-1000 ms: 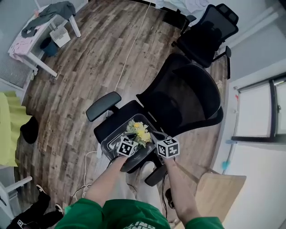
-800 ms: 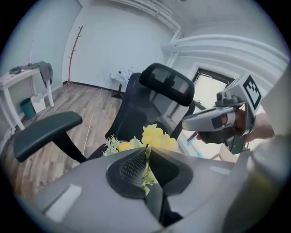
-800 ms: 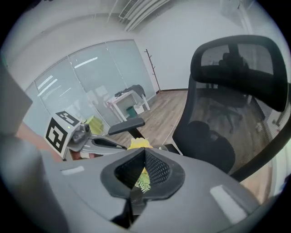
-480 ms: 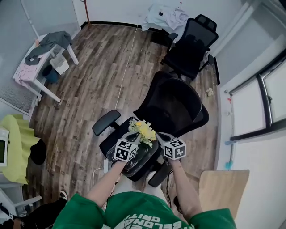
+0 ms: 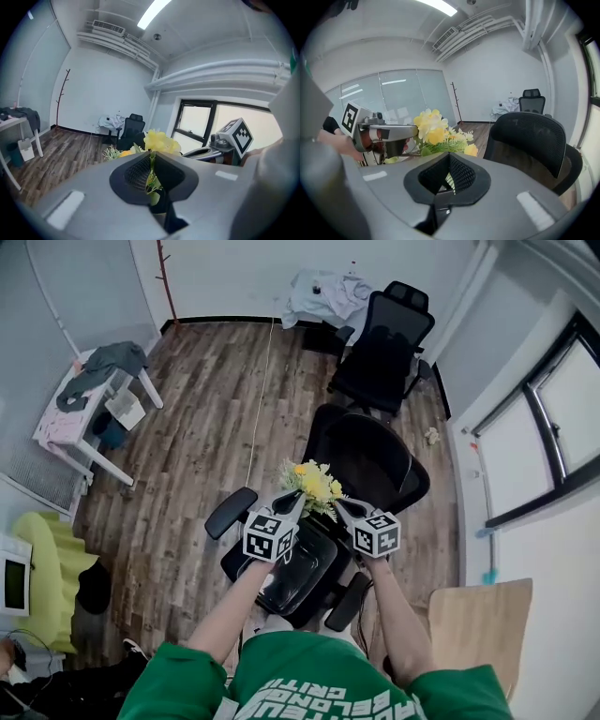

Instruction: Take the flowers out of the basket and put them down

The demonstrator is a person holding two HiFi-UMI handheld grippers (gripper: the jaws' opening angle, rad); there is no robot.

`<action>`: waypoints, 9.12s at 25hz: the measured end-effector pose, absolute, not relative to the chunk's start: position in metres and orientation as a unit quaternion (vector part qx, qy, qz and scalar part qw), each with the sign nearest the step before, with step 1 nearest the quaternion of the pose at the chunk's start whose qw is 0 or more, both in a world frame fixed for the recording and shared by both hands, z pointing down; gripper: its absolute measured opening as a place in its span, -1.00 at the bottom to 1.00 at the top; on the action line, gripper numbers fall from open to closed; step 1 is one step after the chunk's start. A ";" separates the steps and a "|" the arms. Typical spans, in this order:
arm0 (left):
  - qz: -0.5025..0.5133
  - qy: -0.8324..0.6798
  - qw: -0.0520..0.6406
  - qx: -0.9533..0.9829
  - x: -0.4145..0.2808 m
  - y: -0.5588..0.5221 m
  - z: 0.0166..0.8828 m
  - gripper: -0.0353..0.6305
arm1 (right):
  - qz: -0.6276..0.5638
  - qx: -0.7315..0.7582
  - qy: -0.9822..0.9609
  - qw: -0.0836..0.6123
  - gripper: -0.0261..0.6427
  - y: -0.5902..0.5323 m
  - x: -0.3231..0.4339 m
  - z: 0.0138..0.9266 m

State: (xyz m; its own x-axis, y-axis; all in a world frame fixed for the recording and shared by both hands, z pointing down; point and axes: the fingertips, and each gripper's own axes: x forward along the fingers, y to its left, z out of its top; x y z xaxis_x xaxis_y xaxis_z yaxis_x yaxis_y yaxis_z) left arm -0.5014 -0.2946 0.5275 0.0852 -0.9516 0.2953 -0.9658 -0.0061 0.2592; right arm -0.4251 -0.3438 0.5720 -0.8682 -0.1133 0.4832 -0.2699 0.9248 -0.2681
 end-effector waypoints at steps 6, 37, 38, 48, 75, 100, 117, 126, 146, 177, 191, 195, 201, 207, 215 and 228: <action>0.017 -0.667 0.177 0.724 -0.503 -0.301 0.505 -0.77 | 0.153 0.114 -0.957 0.218 -0.90 -0.343 -0.428 0.551; 0.066 -0.427 0.115 0.895 -0.161 -0.327 0.452 -0.78 | 0.165 0.401 -0.892 0.127 -0.90 -0.318 -0.064 0.497; 0.068 -0.415 0.113 0.900 -0.141 -0.321 0.451 -0.78 | 0.166 0.413 -0.887 0.124 -0.90 -0.310 -0.043 0.496; 0.083 -0.312 0.103 0.941 0.050 -0.241 0.452 -0.79 | 0.184 0.509 -0.836 0.093 -0.90 -0.212 0.143 0.500; 0.131 0.070 0.080 0.986 0.489 -0.004 0.482 -0.79 | 0.227 0.793 -0.564 0.016 -0.90 0.103 0.537 0.525; 0.183 0.233 0.077 0.952 0.662 -0.040 0.531 -0.79 | 0.266 0.864 -0.427 -0.020 -0.90 0.063 0.671 0.554; 0.236 0.225 0.092 0.941 0.704 -0.072 0.600 -0.79 | 0.312 0.842 -0.440 -0.007 -0.90 0.017 0.709 0.607; 0.262 0.225 0.096 0.934 0.729 -0.058 0.632 -0.78 | 0.341 0.828 -0.445 -0.011 -0.90 0.021 0.730 0.640; 0.330 0.220 0.105 0.912 0.791 -0.045 0.711 -0.78 | 0.402 0.800 -0.444 -0.019 -0.90 0.033 0.786 0.699; 0.423 0.233 0.091 0.871 0.764 -0.049 0.796 -0.57 | 0.442 0.788 -0.428 -0.015 -0.90 0.043 0.787 0.726; 0.379 0.226 0.085 0.893 0.751 -0.063 0.754 -0.52 | 0.417 0.804 -0.423 -0.009 -0.90 0.044 0.766 0.700; 0.361 0.224 0.080 0.902 0.738 -0.070 0.737 -0.59 | 0.406 0.810 -0.423 -0.006 -0.90 0.041 0.753 0.690; 0.323 0.214 0.072 0.919 0.714 -0.087 0.706 -0.79 | 0.383 0.822 -0.421 -0.002 -0.90 0.038 0.732 0.670; 0.291 0.213 0.076 0.930 0.680 -0.099 0.678 -0.85 | 0.363 0.832 -0.420 -0.002 -0.90 0.036 0.701 0.651; 0.223 0.193 0.111 0.949 0.639 -0.121 0.625 -0.85 | 0.327 0.828 -0.456 -0.001 -0.91 0.017 0.666 0.620; 0.203 0.151 0.095 0.963 0.600 -0.132 0.588 -0.84 | 0.292 0.794 -0.533 0.002 -0.91 0.010 0.645 0.598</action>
State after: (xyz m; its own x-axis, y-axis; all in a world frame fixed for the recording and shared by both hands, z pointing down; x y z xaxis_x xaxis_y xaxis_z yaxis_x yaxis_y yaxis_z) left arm 0.5997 -0.1315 0.5876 0.8717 0.3292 0.3630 0.2517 -0.9364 0.2447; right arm 0.6446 0.0100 0.5984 0.2616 -0.8459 0.4648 -0.8477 -0.4316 -0.3084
